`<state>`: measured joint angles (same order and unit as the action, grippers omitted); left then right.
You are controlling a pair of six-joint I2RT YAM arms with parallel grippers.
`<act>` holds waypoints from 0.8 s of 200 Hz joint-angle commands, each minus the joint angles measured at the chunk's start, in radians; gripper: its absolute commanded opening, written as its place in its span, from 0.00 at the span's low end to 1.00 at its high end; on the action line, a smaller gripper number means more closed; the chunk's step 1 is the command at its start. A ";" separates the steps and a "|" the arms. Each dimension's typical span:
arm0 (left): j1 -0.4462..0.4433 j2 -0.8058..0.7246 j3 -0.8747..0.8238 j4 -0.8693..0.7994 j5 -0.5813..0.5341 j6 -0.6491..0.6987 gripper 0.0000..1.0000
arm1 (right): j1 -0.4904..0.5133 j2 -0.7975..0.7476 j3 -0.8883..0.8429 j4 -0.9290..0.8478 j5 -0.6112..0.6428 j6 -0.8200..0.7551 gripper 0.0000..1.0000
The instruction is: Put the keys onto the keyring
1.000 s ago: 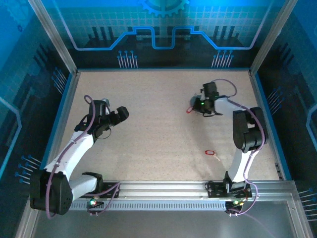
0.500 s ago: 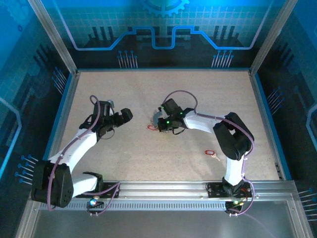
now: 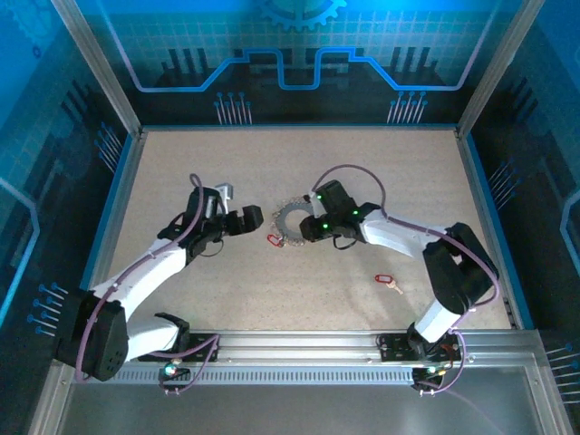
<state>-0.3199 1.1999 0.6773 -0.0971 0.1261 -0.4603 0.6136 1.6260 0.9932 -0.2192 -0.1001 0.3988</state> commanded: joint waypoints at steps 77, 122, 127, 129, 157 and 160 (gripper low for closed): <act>-0.198 0.081 -0.053 0.161 -0.121 0.145 0.77 | -0.034 -0.049 -0.091 -0.054 0.001 -0.067 0.19; -0.198 0.073 -0.045 0.115 -0.140 0.127 0.77 | 0.057 0.078 0.035 -0.068 0.087 -0.046 0.20; -0.197 0.066 -0.054 0.121 -0.145 0.130 0.77 | 0.056 0.087 0.047 -0.075 0.096 -0.042 0.20; -0.197 0.063 -0.058 0.123 -0.146 0.130 0.77 | 0.055 0.090 0.050 -0.076 0.099 -0.042 0.20; -0.197 0.025 -0.090 0.124 -0.155 0.120 0.78 | 0.049 0.125 0.092 -0.090 0.072 -0.038 0.20; -0.197 0.023 -0.095 0.129 -0.154 0.120 0.78 | 0.051 0.129 0.096 -0.092 0.066 -0.038 0.20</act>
<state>-0.5137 1.2694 0.6193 0.0124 -0.0051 -0.3153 0.6659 1.7218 1.0348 -0.2806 -0.0338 0.3580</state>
